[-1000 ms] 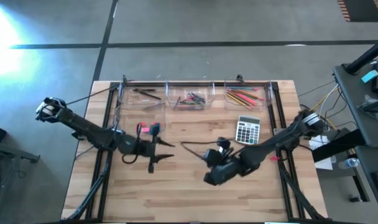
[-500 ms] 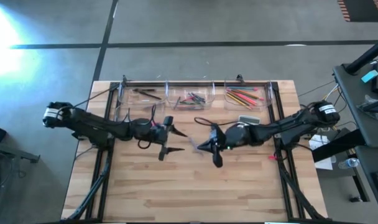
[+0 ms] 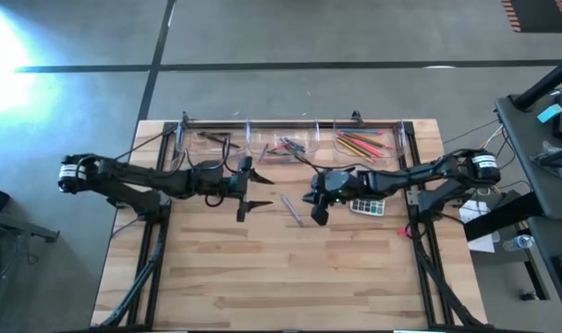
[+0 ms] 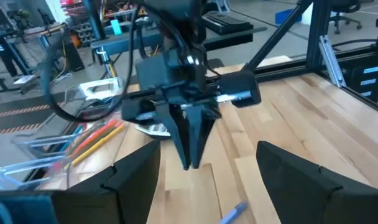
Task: Sort crayons/erasers/pens/pencils in bins
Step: Put the gray pen into the top left transparent bin
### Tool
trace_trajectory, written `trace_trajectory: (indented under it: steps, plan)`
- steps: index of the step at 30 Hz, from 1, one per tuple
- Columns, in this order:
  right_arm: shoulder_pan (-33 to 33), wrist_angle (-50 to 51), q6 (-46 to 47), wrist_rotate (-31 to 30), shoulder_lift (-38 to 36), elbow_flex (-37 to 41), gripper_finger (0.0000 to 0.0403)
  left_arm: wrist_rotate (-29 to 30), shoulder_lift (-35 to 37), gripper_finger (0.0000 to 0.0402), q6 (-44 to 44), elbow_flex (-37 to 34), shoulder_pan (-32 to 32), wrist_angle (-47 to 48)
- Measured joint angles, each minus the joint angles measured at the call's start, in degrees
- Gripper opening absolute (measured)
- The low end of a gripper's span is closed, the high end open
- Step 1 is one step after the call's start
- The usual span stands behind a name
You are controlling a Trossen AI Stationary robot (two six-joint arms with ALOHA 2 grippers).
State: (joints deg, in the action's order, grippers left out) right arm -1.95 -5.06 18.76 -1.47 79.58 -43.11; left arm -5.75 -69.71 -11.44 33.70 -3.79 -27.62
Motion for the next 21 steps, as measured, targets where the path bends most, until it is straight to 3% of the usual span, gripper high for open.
trace_trajectory:
  steps: [8, 13, 21]
  plan:
    - [-0.33, -4.95, 0.18, 1.96, 9.05, -0.03, 0.0132, -0.01, 1.02, 0.0252, 0.38, -0.53, -0.38, 1.19]
    - [-0.33, -6.85, 0.03, 0.38, 15.82, -4.26, 0.0186, -0.01, 0.87, 0.0252, 0.61, -0.55, -0.36, 1.23]
    - [-0.40, -0.86, -3.40, -8.43, 26.90, -14.68, 0.0210, -0.01, 0.87, 0.0252, 0.76, -0.76, -0.34, 1.79]
